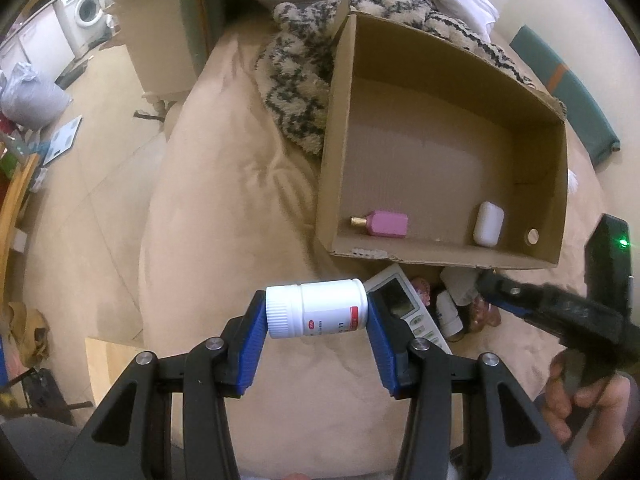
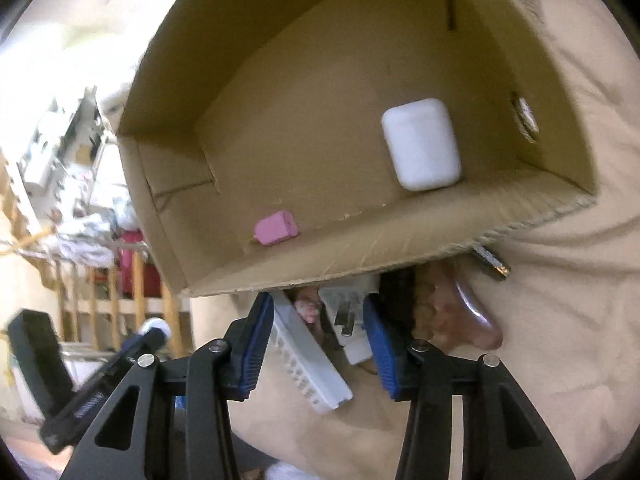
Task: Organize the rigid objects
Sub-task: 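Reach the right tool to the items and grasp the white charger plug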
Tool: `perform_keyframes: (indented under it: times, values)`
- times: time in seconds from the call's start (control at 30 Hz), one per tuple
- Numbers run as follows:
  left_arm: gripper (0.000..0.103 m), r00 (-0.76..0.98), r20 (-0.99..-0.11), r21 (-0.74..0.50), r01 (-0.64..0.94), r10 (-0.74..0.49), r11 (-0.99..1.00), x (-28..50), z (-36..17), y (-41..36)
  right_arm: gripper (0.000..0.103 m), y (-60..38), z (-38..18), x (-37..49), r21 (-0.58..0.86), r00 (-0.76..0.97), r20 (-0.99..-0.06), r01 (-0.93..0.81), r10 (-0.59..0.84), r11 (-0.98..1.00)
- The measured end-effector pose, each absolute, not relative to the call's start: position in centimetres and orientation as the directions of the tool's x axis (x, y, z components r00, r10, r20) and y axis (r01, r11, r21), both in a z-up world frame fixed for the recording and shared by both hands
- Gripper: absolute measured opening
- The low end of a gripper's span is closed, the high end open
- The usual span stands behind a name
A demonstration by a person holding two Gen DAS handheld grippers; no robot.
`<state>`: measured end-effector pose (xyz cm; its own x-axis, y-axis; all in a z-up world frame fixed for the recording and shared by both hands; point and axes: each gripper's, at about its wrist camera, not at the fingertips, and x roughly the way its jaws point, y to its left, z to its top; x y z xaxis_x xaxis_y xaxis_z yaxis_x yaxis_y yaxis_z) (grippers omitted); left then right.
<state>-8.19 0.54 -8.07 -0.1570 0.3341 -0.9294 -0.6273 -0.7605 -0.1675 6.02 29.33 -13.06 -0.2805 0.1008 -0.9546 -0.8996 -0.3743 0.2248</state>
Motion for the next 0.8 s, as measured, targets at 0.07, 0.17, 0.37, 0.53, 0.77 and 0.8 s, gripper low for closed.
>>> perform_keyframes:
  times: [0.07,0.17,0.37,0.53,0.77,0.8]
  values:
    - [0.044,-0.157,-0.930,-0.162,-0.634,0.332,-0.756,-8.0,-8.2,0.9,0.048,29.4,-13.9,5.4,0.181,-0.236,-0.965,-0.912,0.113,-0.367]
    - [0.044,-0.164,-0.932,-0.150,-0.639,0.324,-0.755,-7.9,-8.3,1.2,0.046,29.4,-14.3,4.5,0.113,-0.174,-0.973,-0.933,0.154,-0.340]
    - [0.044,-0.157,-0.936,-0.149,-0.631,0.314,-0.761,-8.1,-8.7,1.1,0.043,30.7,-14.8,5.2,0.094,-0.148,-0.974,-0.954,0.174,-0.285]
    - [0.044,-0.155,-0.940,-0.137,-0.645,0.304,-0.752,-7.7,-9.1,1.3,0.053,31.0,-15.5,5.2,0.065,-0.125,-0.971,-0.958,0.203,-0.279]
    - [0.044,-0.168,-0.947,-0.106,-0.640,0.273,-0.761,-7.9,-9.8,1.2,0.043,29.3,-14.9,3.5,0.016,-0.114,-0.962,-0.931,0.248,-0.366]
    - [0.044,-0.168,-0.948,-0.105,-0.638,0.270,-0.763,-8.0,-9.9,1.1,0.043,28.8,-14.7,3.5,0.017,-0.120,-0.959,-0.929,0.257,-0.370]
